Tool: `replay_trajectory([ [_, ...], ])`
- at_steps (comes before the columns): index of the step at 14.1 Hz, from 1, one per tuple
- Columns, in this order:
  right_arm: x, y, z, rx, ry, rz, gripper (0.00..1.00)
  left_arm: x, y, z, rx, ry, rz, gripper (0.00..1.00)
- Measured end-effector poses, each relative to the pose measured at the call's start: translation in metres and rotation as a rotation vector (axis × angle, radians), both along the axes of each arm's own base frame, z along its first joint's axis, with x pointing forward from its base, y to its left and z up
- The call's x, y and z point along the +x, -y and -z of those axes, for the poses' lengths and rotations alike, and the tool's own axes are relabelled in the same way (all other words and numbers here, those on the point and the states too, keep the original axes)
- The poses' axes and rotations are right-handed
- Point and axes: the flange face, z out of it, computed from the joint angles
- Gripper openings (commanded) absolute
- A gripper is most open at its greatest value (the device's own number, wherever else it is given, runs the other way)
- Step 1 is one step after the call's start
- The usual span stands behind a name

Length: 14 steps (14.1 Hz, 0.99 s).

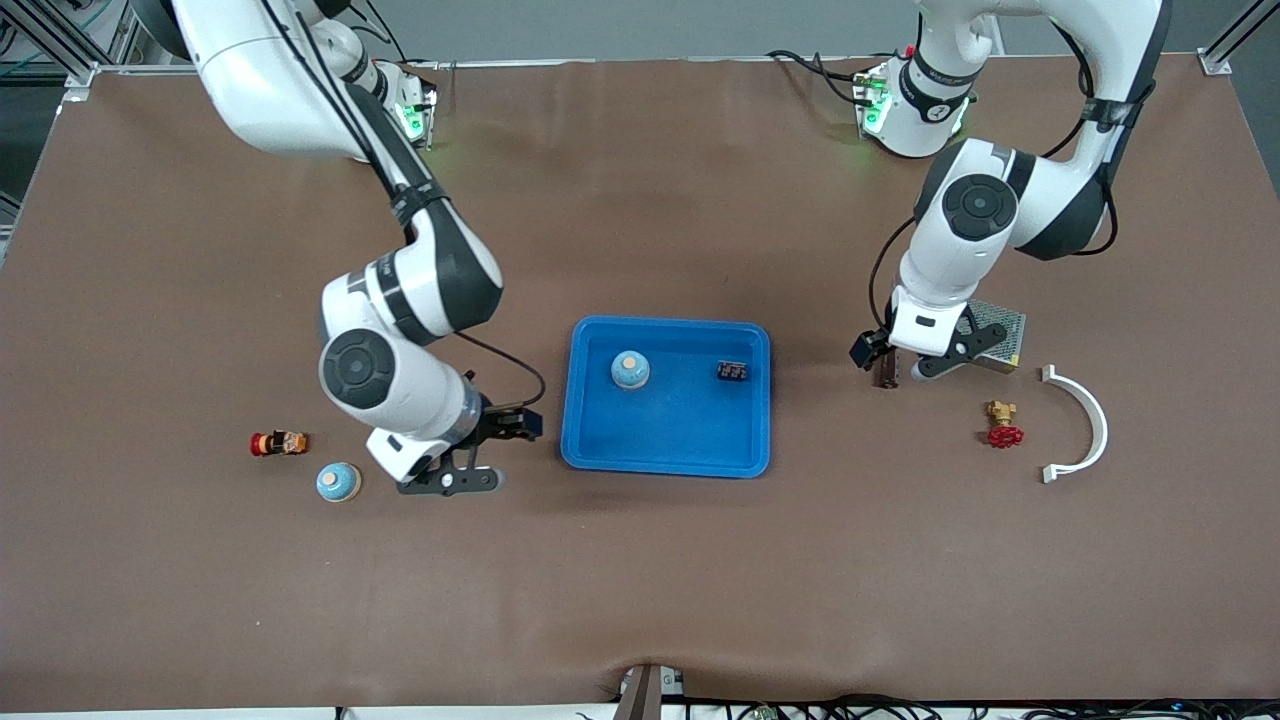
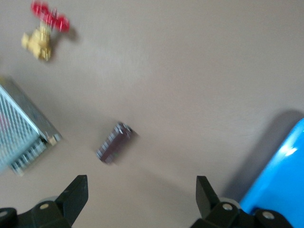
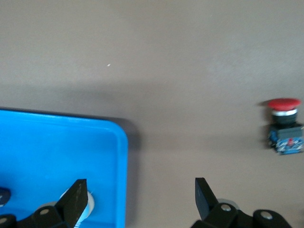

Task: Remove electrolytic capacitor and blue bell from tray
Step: 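Move the left gripper to the capacitor while the right gripper reaches the bell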

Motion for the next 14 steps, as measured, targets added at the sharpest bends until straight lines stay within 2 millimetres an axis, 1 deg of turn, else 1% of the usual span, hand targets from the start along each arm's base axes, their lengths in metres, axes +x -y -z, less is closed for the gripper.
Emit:
replay_trajectory([
  [2, -0.012, -0.022, 0.001, -0.003, -0.008, 0.010, 1.00, -0.002, 0.007, -0.004, -0.036, 0.002, -0.123, 1.00],
  [4, -0.024, -0.043, 0.004, -0.008, -0.016, 0.010, 1.00, -0.001, 0.009, -0.006, -0.075, 0.008, -0.259, 1.00],
  [6, -0.036, -0.059, 0.010, -0.014, -0.026, -0.009, 1.00, 0.000, 0.012, -0.008, -0.127, 0.018, -0.394, 1.00],
  [7, -0.042, -0.066, 0.016, -0.017, -0.031, -0.013, 1.00, -0.001, 0.018, -0.007, -0.141, 0.020, -0.447, 1.00],
  [11, -0.072, -0.102, 0.046, -0.018, -0.022, 0.020, 1.00, -0.016, 0.059, 0.003, -0.174, 0.007, -0.588, 1.00],
  [14, -0.090, -0.122, 0.059, -0.025, -0.031, 0.026, 1.00, -0.030, 0.087, 0.023, -0.177, -0.024, -0.652, 1.00],
])
